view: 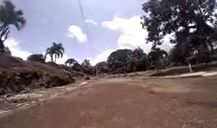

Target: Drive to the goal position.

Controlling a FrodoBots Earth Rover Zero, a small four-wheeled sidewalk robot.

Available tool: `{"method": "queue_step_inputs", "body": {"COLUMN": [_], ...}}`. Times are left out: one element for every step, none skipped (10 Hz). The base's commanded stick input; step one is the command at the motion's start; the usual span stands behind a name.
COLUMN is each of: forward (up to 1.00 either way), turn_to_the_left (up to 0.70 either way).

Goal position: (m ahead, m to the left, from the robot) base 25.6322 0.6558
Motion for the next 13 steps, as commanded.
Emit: {"method": "queue_step_inputs", "body": {"forward": [0.70, 0.70, 0.70, 0.70, 0.70, 0.70, 0.70, 0.70, 0.70, 0.70, 0.70, 0.70, 0.70], "turn_to_the_left": [0.00, 0.00, 0.00, 0.00, 0.00, 0.00, 0.00, 0.00, 0.00, 0.00, 0.00, 0.00, 0.00]}}
